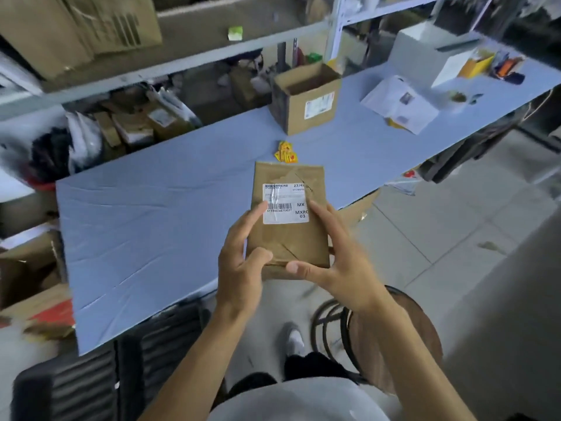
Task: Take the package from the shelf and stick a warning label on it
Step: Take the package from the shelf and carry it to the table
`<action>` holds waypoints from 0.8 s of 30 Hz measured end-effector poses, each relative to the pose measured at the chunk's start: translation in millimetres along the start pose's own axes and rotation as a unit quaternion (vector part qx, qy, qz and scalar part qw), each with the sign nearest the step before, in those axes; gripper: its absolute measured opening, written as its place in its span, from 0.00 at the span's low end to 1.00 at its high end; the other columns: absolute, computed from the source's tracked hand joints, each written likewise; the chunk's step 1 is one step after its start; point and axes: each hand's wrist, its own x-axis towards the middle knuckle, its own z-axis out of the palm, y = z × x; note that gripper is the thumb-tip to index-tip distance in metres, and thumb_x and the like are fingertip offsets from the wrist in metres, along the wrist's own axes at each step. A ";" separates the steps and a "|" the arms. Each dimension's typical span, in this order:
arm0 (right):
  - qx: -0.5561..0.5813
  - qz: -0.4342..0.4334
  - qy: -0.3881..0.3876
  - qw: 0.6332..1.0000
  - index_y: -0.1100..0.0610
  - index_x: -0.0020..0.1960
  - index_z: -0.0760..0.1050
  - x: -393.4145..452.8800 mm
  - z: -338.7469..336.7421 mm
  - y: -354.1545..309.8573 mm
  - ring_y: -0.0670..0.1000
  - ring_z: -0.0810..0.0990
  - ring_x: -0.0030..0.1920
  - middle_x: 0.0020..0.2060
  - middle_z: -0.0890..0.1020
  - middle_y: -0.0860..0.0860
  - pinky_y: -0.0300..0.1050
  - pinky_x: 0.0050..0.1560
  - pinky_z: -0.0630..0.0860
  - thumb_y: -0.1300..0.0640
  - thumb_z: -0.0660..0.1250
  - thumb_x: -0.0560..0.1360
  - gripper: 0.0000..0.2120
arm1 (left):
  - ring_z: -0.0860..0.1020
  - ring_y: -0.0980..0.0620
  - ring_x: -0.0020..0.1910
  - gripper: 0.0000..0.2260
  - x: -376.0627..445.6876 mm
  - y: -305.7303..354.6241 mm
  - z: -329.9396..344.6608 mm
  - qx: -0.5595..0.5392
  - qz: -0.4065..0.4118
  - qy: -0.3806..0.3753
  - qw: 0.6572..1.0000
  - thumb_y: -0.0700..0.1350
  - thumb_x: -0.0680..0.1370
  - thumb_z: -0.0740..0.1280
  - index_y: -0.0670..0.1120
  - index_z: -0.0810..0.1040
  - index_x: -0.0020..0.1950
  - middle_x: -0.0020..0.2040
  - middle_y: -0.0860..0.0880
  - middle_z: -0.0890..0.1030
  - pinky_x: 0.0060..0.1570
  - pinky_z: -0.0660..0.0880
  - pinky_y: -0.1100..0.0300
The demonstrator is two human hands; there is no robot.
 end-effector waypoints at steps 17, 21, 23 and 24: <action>-0.067 -0.010 -0.193 0.979 0.35 0.75 0.55 260.7 -11.2 37.3 0.28 0.66 0.65 0.72 0.63 0.37 0.32 0.57 0.73 0.41 0.74 0.68 0.41 | 0.75 0.51 0.70 0.32 207.0 -42.0 20.2 -0.028 -0.056 0.189 0.980 0.35 0.66 0.60 0.58 0.78 0.67 0.69 0.51 0.78 0.68 0.74 0.43; -0.074 -0.002 -0.222 0.972 0.35 0.74 0.58 300.2 -12.3 51.1 0.35 0.69 0.67 0.71 0.66 0.36 0.40 0.60 0.77 0.45 0.71 0.73 0.35 | 0.75 0.51 0.70 0.32 236.9 -54.8 21.6 -0.020 -0.058 0.221 0.973 0.34 0.67 0.59 0.56 0.79 0.67 0.69 0.50 0.77 0.68 0.75 0.45; -0.059 0.010 -0.241 0.969 0.37 0.73 0.61 318.5 -9.1 64.9 0.42 0.71 0.68 0.70 0.69 0.39 0.52 0.60 0.79 0.51 0.69 0.76 0.30 | 0.75 0.54 0.69 0.32 243.5 -60.5 25.6 -0.022 -0.062 0.254 0.965 0.34 0.66 0.59 0.60 0.79 0.65 0.69 0.50 0.77 0.67 0.76 0.51; -0.057 0.017 -0.253 0.966 0.38 0.73 0.63 327.7 -6.0 73.0 0.43 0.72 0.67 0.69 0.70 0.40 0.55 0.59 0.79 0.53 0.68 0.76 0.29 | 0.75 0.55 0.69 0.32 247.2 -64.8 28.2 -0.025 -0.068 0.270 0.960 0.34 0.66 0.58 0.62 0.79 0.64 0.69 0.50 0.76 0.66 0.77 0.53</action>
